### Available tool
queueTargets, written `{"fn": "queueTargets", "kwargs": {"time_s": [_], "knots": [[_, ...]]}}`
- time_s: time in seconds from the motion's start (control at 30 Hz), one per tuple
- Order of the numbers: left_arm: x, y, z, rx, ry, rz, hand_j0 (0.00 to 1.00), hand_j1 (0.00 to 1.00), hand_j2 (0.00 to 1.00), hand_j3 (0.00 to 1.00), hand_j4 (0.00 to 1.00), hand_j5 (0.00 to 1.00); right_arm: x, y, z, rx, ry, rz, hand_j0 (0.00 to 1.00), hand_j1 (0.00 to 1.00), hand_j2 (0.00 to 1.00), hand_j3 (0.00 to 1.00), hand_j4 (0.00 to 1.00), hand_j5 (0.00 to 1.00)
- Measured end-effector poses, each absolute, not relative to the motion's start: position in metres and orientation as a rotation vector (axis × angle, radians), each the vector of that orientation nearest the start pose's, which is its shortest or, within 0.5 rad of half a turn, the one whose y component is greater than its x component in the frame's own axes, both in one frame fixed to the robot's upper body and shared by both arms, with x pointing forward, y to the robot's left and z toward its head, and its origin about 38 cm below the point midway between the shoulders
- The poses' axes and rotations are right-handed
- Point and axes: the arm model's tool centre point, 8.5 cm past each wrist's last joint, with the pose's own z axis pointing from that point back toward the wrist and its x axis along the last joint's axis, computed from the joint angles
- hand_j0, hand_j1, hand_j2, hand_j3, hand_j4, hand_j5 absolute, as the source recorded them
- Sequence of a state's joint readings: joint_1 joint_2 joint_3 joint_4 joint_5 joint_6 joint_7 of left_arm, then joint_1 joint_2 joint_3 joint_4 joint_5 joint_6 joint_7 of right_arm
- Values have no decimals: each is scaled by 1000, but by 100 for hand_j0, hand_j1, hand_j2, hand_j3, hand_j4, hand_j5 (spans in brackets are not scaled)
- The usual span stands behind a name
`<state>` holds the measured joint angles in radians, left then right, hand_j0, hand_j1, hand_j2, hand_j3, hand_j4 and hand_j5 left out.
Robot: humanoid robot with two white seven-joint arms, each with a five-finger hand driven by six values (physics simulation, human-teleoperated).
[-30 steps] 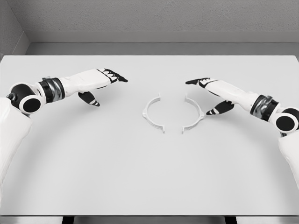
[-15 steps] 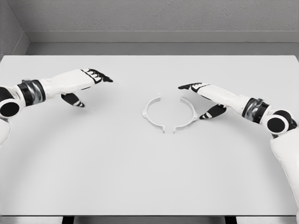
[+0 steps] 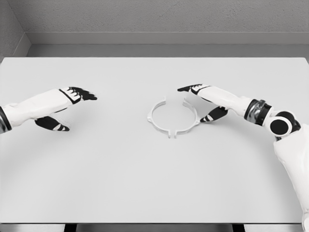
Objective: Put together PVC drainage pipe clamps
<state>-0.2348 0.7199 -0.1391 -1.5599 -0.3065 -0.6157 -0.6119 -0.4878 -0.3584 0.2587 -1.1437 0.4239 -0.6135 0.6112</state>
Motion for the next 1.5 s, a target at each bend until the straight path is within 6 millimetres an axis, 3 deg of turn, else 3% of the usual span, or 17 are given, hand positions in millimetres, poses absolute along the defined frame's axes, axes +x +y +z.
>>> {"fn": "queueTargets", "kwargs": {"time_s": [0.13, 0.3, 0.8, 1.07, 1.5], "knots": [[378, 351, 224, 428, -1630, -1745, 100, 100, 100, 100, 100, 100, 463, -250, 129, -130, -1586, 1595, 100, 100, 100, 100, 100, 100], [374, 356, 232, 450, -1654, -1725, 100, 100, 100, 100, 100, 100, 464, -248, 130, -127, -1590, 1597, 100, 100, 100, 100, 100, 100], [370, 357, 228, 433, -1653, -1714, 100, 100, 100, 100, 100, 100, 465, -243, 130, -119, -1589, 1610, 100, 100, 100, 100, 100, 100], [370, 357, 228, 433, -1654, -1713, 100, 100, 100, 100, 100, 100, 480, -260, 153, -183, -1616, 1571, 100, 100, 100, 100, 100, 100], [368, 356, 225, 426, -1650, -1713, 100, 100, 100, 100, 100, 100, 481, -245, 128, -113, -1579, 1545, 100, 100, 100, 100, 100, 100]]}}
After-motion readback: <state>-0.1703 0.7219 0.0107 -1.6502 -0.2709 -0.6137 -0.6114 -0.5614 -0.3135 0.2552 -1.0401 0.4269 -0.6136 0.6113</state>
